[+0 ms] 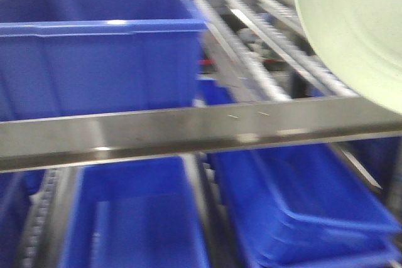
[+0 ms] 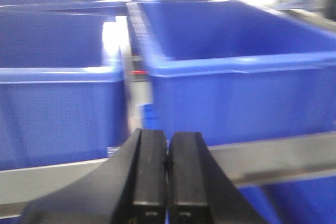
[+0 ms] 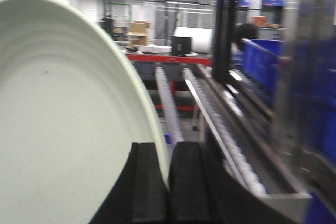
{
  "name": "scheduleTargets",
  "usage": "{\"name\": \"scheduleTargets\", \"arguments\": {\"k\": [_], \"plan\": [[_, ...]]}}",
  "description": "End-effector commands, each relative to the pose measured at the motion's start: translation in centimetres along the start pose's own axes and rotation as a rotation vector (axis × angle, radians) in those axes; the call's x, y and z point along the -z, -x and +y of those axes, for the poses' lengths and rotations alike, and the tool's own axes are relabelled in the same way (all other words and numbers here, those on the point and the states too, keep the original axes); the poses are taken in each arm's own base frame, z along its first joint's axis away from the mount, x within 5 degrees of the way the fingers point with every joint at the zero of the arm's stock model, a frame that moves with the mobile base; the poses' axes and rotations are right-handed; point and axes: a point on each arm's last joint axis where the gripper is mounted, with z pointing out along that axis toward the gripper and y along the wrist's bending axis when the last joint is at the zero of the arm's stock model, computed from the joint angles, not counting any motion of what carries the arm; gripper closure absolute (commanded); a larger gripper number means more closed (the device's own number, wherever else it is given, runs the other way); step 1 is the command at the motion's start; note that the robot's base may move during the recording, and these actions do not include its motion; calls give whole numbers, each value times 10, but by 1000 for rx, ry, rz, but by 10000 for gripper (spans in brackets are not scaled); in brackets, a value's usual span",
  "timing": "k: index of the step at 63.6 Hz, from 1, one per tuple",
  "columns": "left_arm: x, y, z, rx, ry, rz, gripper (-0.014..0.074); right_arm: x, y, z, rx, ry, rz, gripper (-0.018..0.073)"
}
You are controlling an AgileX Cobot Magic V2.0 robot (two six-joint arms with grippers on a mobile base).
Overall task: Place green plate on second shelf with right arm
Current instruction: 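Drive the base up to the shelving with blue bins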
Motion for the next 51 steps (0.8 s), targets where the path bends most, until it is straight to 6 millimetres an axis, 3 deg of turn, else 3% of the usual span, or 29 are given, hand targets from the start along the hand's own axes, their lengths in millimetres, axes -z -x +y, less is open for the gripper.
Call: {"name": "scheduleTargets", "arguments": {"k": [1,51], "plan": [[0,-5,0,2,-2,-58,466,0,20,0,-6,-7,-133,501],[0,-5,0,2,-2,-58,466,0,20,0,-6,-7,-133,501]]}}
